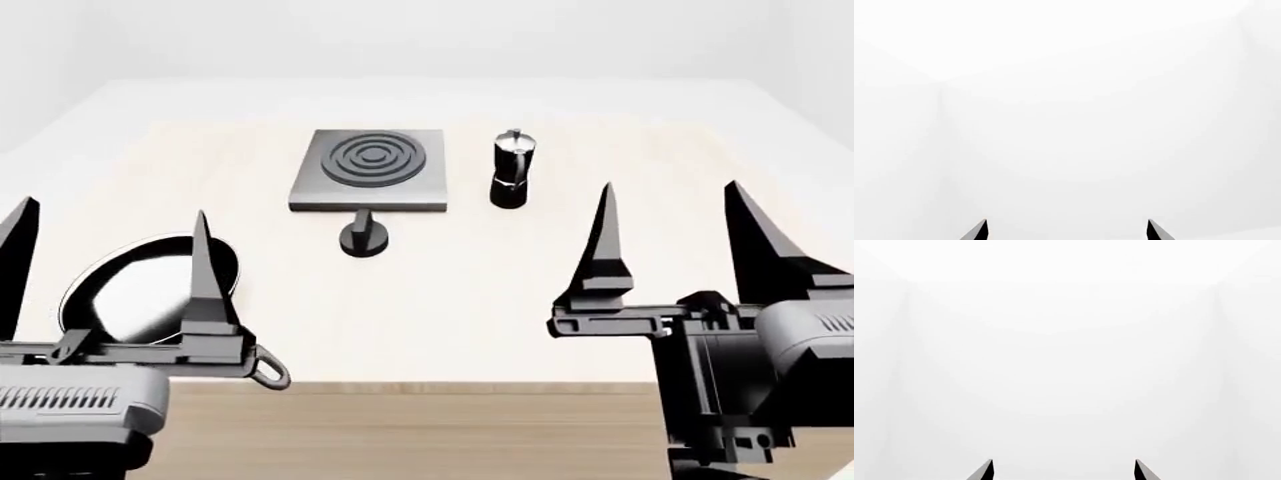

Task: Turn on the stove and put the moka pot on it.

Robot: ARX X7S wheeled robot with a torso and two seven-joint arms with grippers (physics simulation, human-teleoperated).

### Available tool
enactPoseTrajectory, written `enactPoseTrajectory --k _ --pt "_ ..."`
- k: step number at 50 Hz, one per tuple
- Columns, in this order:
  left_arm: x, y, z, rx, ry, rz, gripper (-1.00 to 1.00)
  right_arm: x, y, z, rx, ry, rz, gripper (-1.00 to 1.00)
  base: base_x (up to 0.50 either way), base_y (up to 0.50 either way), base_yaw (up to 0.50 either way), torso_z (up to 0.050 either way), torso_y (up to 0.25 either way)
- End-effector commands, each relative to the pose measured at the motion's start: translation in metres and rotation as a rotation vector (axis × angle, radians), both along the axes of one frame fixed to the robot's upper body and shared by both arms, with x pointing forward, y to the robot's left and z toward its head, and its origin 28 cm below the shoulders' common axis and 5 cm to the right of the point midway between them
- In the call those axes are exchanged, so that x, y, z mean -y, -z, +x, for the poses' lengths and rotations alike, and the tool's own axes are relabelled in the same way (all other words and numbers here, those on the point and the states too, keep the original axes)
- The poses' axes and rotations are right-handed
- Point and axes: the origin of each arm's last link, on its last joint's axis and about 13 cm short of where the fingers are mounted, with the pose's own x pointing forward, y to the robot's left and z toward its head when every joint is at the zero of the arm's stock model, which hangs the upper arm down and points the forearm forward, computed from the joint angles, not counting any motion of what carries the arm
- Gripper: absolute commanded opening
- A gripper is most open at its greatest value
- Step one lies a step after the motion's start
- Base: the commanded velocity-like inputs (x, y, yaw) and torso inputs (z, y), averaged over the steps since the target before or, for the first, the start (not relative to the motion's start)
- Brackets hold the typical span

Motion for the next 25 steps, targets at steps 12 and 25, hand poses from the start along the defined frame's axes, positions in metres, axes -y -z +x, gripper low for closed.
enactPoseTrajectory --k 12,25 --pt "0.001 0.0035 -0.0007 -0.017 -0.008 -0.005 1.0 -0.0009 0.0049 -0.0007 0.0 0.009 0.003 1.0 0.0 0.0 0.0 0.036 0.001" --pt "0.0021 0.0055 -0.0017 -0.019 -0.004 -0.012 1.0 -0.0013 0.0069 -0.0006 -0.006 0.011 -0.001 1.0 0.0 0.19 0.0 0.0 0.0"
